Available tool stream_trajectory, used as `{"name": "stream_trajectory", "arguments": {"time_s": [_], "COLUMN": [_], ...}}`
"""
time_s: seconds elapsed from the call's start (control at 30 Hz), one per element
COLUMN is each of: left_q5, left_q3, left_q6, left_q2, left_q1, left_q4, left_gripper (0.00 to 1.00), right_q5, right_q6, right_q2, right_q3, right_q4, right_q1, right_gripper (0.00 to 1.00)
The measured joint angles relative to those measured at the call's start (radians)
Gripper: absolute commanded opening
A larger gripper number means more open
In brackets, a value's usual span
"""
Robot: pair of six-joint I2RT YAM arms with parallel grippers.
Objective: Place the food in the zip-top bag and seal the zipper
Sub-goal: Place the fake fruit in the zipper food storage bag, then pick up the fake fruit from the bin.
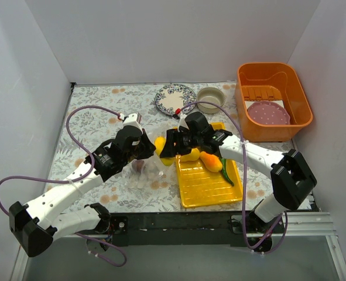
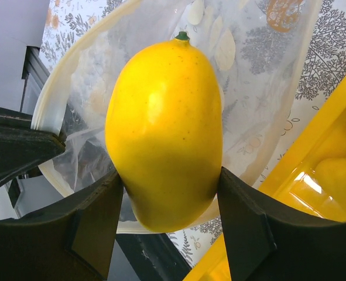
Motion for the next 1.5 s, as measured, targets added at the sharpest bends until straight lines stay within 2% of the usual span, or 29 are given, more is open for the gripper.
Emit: {"name": "stream_trajectory", "arguments": {"time_s": [0.03, 0.07, 0.1, 0.2, 0.4, 0.73, 0.77, 1.0, 1.17, 1.3, 1.33, 1.43, 1.5], "left_q5": [0.002, 0.003, 0.005, 0.006, 0.006, 0.006, 0.006, -0.003, -0.028, -0.043, -0.045, -0.047, -0.047], "left_q3": [0.000, 0.000, 0.000, 0.000, -0.002, -0.009, -0.009, -0.011, -0.011, -0.011, -0.011, -0.011, -0.011], "left_q6": [0.002, 0.003, 0.006, 0.008, 0.008, 0.008, 0.008, 0.008, 0.008, 0.008, 0.009, 0.010, 0.010], "left_q2": [0.001, 0.002, 0.003, 0.003, 0.003, 0.003, 0.003, -0.005, -0.024, -0.025, -0.025, -0.026, -0.026], "left_q1": [0.000, 0.000, 0.000, 0.000, 0.000, 0.000, 0.000, 0.000, 0.000, 0.000, 0.000, 0.000, 0.000], "left_q4": [0.000, 0.000, 0.000, 0.000, 0.009, 0.014, 0.014, 0.013, 0.013, 0.005, 0.003, -0.003, -0.004], "left_gripper": [0.00, 0.00, 0.00, 0.00, 0.00, 0.00, 0.00, 0.00, 0.00, 0.00, 0.00, 0.00, 0.00], "right_q5": [-0.001, -0.001, -0.002, 0.003, 0.026, 0.048, 0.054, 0.146, 0.306, 0.397, 0.415, 0.457, 0.484], "right_q6": [0.000, 0.001, 0.001, -0.001, -0.018, -0.029, -0.029, -0.029, -0.021, -0.029, -0.033, -0.044, -0.035], "right_q2": [0.003, 0.005, 0.004, 0.002, -0.027, -0.084, -0.086, -0.138, -0.270, -0.392, -0.427, -0.521, -0.586], "right_q3": [0.000, 0.000, 0.000, 0.000, -0.001, -0.019, -0.021, -0.037, -0.052, -0.104, -0.137, -0.249, -0.341], "right_q4": [0.000, 0.000, 0.000, 0.003, -0.007, -0.016, -0.025, -0.097, -0.170, -0.162, -0.146, -0.103, -0.051], "right_q1": [0.000, 0.000, 0.000, 0.000, 0.001, 0.003, 0.004, 0.005, 0.005, 0.005, 0.005, 0.004, 0.004], "right_gripper": [0.39, 0.54, 0.59, 0.69, 0.80, 0.84, 0.88, 0.88, 0.89, 0.90, 0.89, 0.98, 0.98]}}
